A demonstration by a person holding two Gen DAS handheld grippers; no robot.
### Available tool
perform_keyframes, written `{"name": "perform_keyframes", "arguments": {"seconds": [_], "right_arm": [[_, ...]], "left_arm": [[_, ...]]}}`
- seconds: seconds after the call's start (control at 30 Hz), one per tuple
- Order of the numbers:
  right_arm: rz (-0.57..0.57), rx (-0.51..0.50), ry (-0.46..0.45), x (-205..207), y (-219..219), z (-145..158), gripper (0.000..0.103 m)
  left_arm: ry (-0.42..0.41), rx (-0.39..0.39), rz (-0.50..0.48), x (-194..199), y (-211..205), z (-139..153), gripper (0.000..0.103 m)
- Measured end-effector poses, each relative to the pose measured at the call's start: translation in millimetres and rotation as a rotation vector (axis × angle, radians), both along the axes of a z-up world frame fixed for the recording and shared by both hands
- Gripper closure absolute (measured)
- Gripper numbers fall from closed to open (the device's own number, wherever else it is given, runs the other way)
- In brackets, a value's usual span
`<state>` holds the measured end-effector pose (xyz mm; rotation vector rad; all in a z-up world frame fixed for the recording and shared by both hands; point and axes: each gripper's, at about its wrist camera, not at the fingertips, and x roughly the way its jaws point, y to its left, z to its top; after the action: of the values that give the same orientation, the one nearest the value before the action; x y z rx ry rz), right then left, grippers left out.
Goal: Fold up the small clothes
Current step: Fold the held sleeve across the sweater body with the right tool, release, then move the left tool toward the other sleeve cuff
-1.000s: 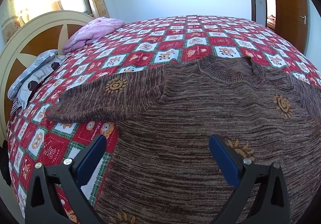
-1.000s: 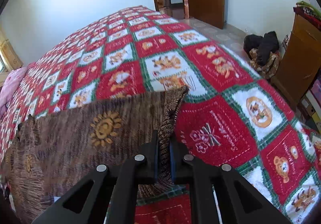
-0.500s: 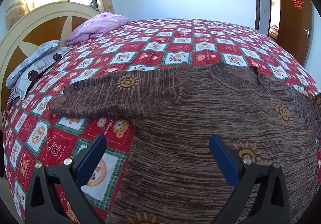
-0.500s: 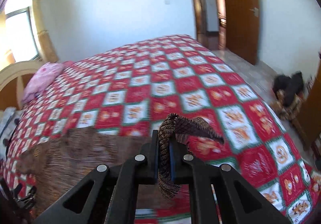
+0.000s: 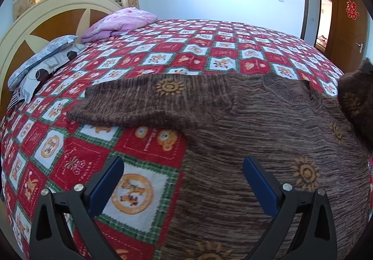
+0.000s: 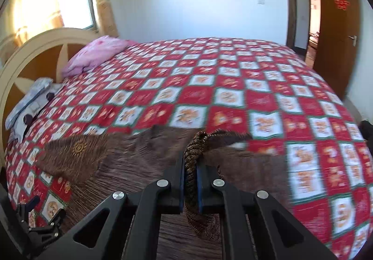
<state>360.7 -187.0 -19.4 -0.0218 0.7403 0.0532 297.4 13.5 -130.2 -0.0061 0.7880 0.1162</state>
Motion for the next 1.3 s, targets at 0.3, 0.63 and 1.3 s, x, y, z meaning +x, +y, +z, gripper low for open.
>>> {"name": "perform_keyframes", "arguments": {"seconds": [0.3,0.63,1.3], "right_arm": [[0.086,0.204,0.197,18,45,-99,0.055],[-0.008,0.101,0.142,-60,-29,-57,0.046],[-0.093,0.123,0.142,-42,-65,-93,0.046]], "left_arm": [[0.011,0.048,-0.001,-3,5,-5,0.0],[0.013,0.025,-0.121,5,-25,11,0.0],[0.056,0.179,-0.352,88,-174,-10,0.0]]}}
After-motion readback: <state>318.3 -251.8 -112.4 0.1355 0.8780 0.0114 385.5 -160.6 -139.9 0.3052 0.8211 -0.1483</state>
